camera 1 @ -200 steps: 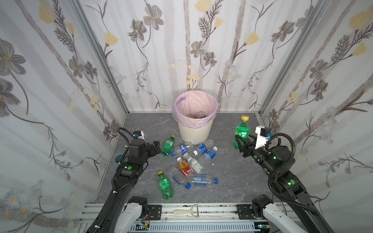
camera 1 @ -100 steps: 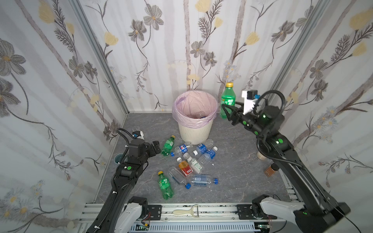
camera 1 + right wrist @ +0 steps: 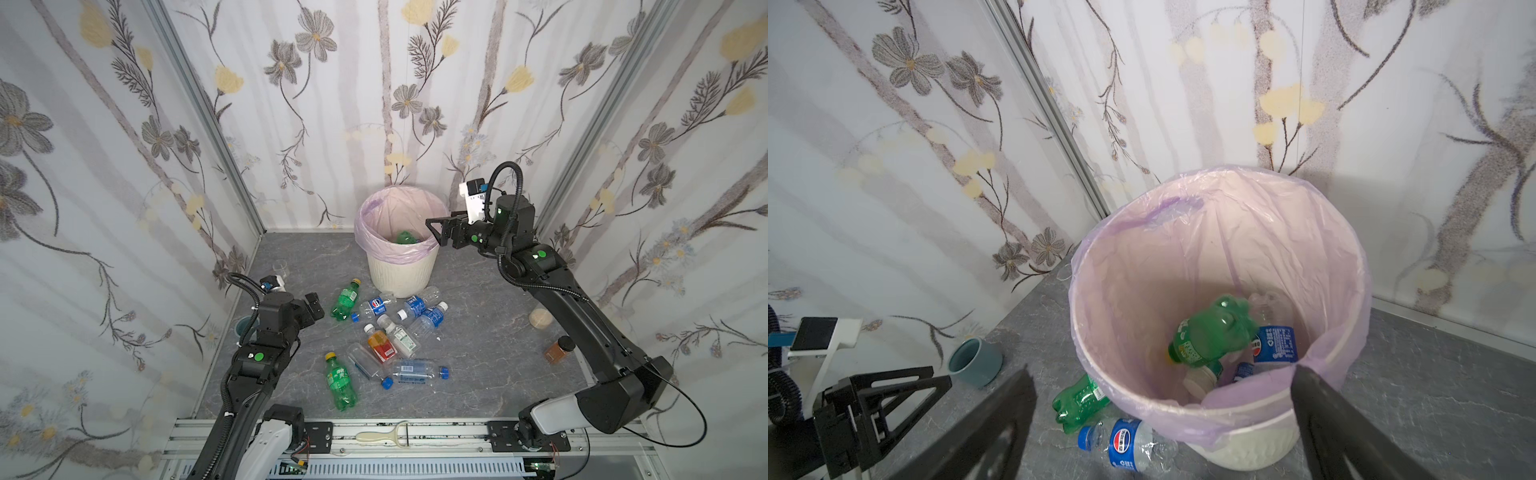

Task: Throw the plastic bottles in the bin
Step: 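Release the Sprite bottle into the bin and draw the right gripper back, then lower the left gripper onto the nearer green Sprite bottle and grasp it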

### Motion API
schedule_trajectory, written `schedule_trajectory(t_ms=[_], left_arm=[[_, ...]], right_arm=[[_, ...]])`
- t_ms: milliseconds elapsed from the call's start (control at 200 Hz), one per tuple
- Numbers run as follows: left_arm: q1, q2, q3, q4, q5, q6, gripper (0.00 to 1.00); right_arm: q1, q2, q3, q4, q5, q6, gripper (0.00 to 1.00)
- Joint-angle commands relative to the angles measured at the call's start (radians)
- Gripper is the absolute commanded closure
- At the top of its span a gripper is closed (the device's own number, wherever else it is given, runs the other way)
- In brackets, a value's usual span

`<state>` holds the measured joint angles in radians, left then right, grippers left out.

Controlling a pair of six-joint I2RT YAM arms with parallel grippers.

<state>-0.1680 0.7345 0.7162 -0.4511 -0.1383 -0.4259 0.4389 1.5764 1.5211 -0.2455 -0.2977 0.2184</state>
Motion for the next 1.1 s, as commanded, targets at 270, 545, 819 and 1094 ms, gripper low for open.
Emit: schedule_trajectory(t_ms=[270,545,819,1094], left_arm=[[-0.032,0.059,0.076,-0.094,0.127,-0.094,0.0],[-0.117,0.011,-0.055,-0.223,0.158,-0.278,0.0],[-0.26,-0.01,-0.138,-0.324,0.168,-0.415,0.0],[-0.42,0.072,-0.156,-0.359,0.105,-0.506,0.0]], right_arm=[[-0.048,-0.251,-0.333,0.134,0.087,0.001,0.0],[-0.158,-0.332,-0.485,0.142,0.073,0.039,0.0],[-0.192,-0.322,-0.525,0.146,0.076,0.022,0.0],[-0.21,-0.311,-0.558,0.17,0.083,0.019,0.0]])
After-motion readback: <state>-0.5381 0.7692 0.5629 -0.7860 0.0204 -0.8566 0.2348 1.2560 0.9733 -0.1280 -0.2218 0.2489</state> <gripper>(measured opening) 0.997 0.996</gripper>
